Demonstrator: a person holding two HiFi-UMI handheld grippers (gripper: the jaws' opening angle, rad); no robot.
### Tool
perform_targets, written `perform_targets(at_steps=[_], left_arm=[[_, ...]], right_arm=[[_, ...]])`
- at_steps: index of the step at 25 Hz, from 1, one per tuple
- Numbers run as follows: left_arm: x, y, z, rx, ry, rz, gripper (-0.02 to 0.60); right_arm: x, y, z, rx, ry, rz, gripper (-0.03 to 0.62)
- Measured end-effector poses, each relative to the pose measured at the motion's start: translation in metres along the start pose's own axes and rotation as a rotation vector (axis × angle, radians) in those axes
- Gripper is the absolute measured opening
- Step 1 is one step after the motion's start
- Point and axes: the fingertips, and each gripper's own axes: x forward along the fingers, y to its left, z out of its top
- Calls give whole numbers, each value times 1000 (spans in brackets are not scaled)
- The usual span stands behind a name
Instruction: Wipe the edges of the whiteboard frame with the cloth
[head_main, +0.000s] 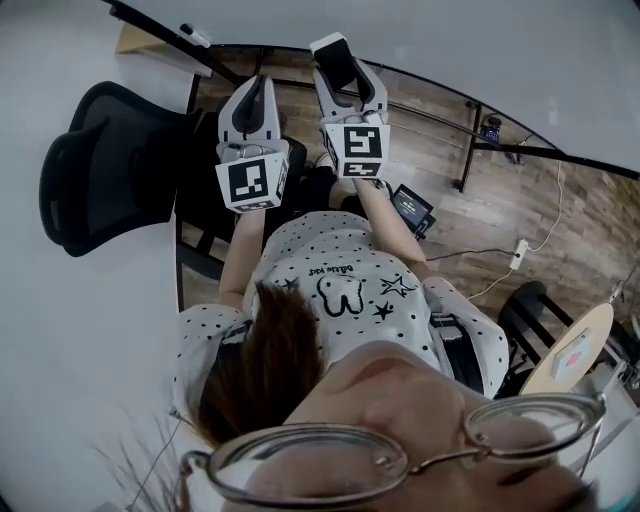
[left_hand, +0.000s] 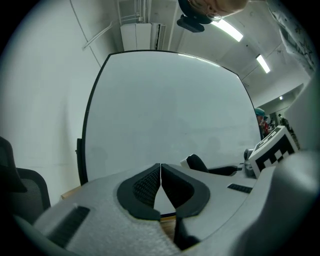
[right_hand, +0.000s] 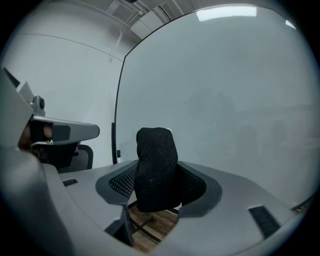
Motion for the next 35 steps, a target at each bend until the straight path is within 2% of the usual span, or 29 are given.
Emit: perform_targets(at_steps=[4,9,12,17,21,27,35], left_arm=[[-3,37,-4,2,8,58,20],[-17,80,-14,-17,20,130,20],[-23,97,-20,-21,31,157,20],[-29,117,-23,-28,41,185,20],[-29,127,-28,-45,48,198,20],[-19,128,-33,-50,59,195,20],[-3,119,-37,-37,69,181,20]], right_arm=[[35,25,-11,-33,16,42,235],[76,62,-30,-137,29,80,234],[100,78,-40,-215,39,80,234],[127,92,-60,-241,75,64,234],[141,92,-72,-260,85,24,235],[153,86,-82,-371,60,-34,232],[156,78,-86,-405,50,-30,233]])
